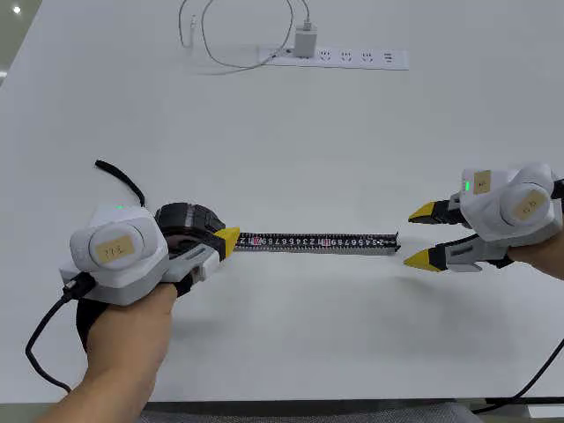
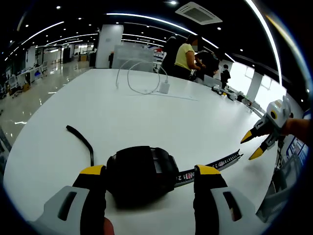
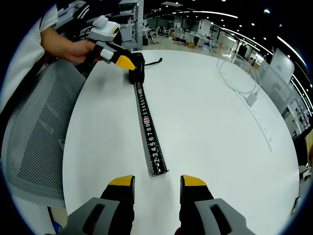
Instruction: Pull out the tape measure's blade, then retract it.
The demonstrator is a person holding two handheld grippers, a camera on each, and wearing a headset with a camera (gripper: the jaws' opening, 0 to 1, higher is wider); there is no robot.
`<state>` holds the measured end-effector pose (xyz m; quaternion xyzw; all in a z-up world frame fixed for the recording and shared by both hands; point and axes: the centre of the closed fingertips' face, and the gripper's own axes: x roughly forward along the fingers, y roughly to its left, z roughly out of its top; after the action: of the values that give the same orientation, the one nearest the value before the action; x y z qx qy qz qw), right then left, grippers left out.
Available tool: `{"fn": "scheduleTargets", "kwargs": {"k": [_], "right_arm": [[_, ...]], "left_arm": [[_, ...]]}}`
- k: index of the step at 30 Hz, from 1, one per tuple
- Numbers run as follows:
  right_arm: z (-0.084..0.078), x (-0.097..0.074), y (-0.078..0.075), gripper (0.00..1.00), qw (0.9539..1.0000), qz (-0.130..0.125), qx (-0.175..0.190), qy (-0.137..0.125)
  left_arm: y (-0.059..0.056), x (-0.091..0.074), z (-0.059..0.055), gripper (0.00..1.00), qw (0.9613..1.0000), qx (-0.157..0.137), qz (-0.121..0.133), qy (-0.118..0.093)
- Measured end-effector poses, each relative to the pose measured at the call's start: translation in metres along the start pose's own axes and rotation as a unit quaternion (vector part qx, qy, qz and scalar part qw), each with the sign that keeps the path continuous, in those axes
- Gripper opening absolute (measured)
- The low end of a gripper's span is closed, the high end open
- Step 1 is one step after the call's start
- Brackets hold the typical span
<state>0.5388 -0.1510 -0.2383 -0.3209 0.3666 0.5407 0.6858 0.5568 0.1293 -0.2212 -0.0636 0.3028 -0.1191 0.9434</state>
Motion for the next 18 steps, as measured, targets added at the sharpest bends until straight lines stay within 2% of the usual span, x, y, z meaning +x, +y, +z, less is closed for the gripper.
{"fn": "scheduleTargets", "kwargs": {"k": [7,18], "right_arm": [[-0.005,0.006,0.0,0.31,0.9997,0.012,-0.014,0.017],[-0.003,0.013,-0.002,0.31,0.9994,0.022,-0.017,0.022]], "left_arm": [[0.001,0.001,-0.002,0.68,0.9999,-0.009,0.006,0.004],[0.006,0.003,-0.007,0.64,0.9996,-0.022,0.015,0.013]]}}
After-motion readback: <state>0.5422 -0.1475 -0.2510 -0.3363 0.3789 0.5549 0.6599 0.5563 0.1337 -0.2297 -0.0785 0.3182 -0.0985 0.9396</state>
